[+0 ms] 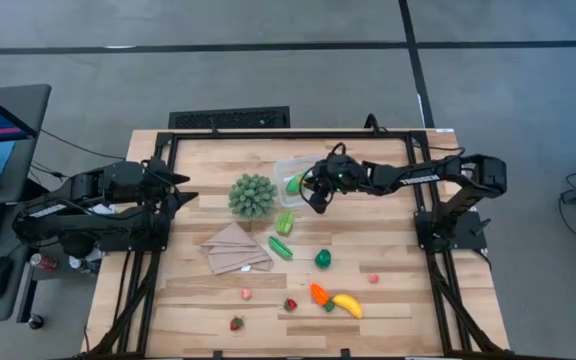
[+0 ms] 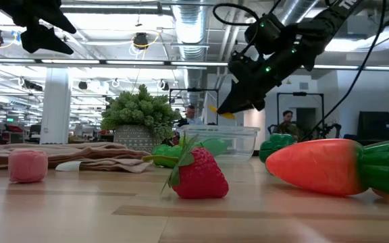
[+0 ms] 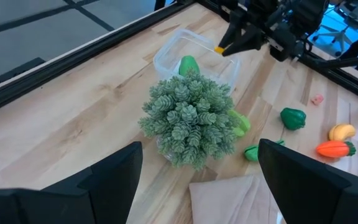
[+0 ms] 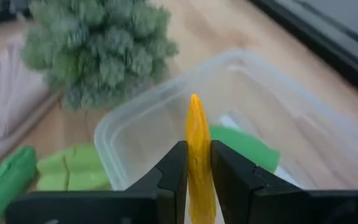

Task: Pick and placing Produce into tupperware
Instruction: Put the yellow pepper into the transparent bin, then put the right pink peach into the transparent bin

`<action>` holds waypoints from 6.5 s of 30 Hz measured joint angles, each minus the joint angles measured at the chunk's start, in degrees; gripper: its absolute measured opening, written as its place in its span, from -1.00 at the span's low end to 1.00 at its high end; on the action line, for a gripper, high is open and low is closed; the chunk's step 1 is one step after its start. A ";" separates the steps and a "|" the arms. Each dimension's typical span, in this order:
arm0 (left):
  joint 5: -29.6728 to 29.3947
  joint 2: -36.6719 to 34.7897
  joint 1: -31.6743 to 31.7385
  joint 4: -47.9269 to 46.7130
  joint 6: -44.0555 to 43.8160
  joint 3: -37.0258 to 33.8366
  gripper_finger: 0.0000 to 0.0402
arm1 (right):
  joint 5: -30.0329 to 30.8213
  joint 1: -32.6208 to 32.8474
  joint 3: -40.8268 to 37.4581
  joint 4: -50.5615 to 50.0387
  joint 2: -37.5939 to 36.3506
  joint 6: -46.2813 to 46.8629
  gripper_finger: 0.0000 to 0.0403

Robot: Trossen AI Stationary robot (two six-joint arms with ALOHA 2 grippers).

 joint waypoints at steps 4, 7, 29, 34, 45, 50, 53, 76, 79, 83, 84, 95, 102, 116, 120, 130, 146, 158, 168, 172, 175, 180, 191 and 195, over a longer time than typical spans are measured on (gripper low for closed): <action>0.00 0.00 0.01 0.02 0.46 0.00 0.55 | -0.62 0.49 -0.01 -1.87 0.00 -1.40 -0.69; 0.00 0.00 0.02 0.02 0.84 0.00 0.55 | -1.46 0.46 -0.02 -1.92 0.00 -1.41 -0.69; -0.10 0.00 0.00 0.02 1.67 0.00 0.55 | -5.86 0.43 -0.02 -3.43 -0.02 -2.93 -0.68; -0.73 0.00 0.02 0.02 1.67 0.00 0.55 | -6.14 0.43 -0.04 -3.43 -0.04 -2.93 -0.68; -0.98 0.00 0.01 0.02 1.67 0.00 0.55 | -6.01 0.43 -0.06 -3.43 -0.04 -3.31 -0.68; -1.01 0.00 0.02 0.02 1.68 0.00 0.55 | -5.80 0.41 -0.06 -3.43 -0.05 -3.31 -0.68; -1.01 -0.02 0.00 0.02 1.67 0.00 0.55 | -4.68 0.41 -0.07 -3.42 -0.07 -3.31 -0.68; -1.11 0.00 0.01 0.02 1.74 0.00 0.55 | -3.36 0.33 -0.08 -3.43 -0.07 -2.58 -0.05; -1.36 0.00 0.02 0.00 1.78 0.00 0.55 | -3.49 0.33 -0.06 -3.44 -0.07 -0.91 0.00; -1.33 -0.01 0.02 0.00 1.76 -0.01 0.55 | -6.71 0.39 -0.13 -6.32 -2.12 2.28 0.00; -1.33 0.00 0.02 0.00 1.76 -0.01 0.55 | -7.94 0.46 -0.11 -7.88 -3.04 3.08 0.00; -1.96 0.00 0.02 -0.02 1.96 -0.02 0.55 | -14.41 7.43 -0.11 -35.77 -18.01 6.51 -0.10; -4.52 0.01 0.02 -0.03 -0.72 -0.02 0.55 | -13.26 14.67 -0.13 -42.35 -24.63 13.21 -0.15; 15.44 3.53 -1.62 0.12 -4.84 -0.02 0.55 | -3.50 29.11 -0.19 -42.00 -27.72 27.60 -0.25; 15.19 5.74 -4.79 1.65 -4.59 -0.04 0.55 | 0.27 33.11 -1.50 -41.79 -27.72 33.24 -0.27; 10.03 14.69 -8.85 5.01 -1.54 -0.04 0.55 | 11.35 48.15 -4.50 -43.28 -27.80 51.73 -0.34; 11.23 24.41 -12.95 15.45 4.21 -0.04 0.55 | 33.47 73.54 -6.47 -46.70 -24.81 83.23 -0.36; -15.72 26.67 -35.58 23.76 -6.76 -0.04 0.55 | 46.25 80.69 -6.47 -46.96 -14.71 101.25 -0.36; -38.82 34.40 -51.13 10.58 -33.08 -0.04 0.55 | 46.34 81.05 -6.45 -45.88 -9.37 101.89 -0.36; -40.56 38.22 -52.87 8.86 -40.27 -0.04 0.55 | 45.18 81.97 -6.44 -45.99 -6.98 101.85 -0.36; -41.82 40.28 -53.00 8.96 -43.28 -0.04 0.55 | 43.17 82.25 -6.44 -46.49 -4.99 101.69 -0.36; -42.96 41.40 -53.00 9.22 -46.31 -0.04 0.55 | 42.06 82.12 -6.44 -48.90 -2.16 101.61 -0.36; -44.38 41.40 -52.96 9.49 -49.70 -0.04 0.55 | 41.91 82.20 -6.43 -45.68 3.51 101.52 -0.36; -44.41 41.40 -52.98 9.49 -50.01 -0.04 0.55 | 42.08 82.20 -6.42 -45.23 4.22 101.54 -0.36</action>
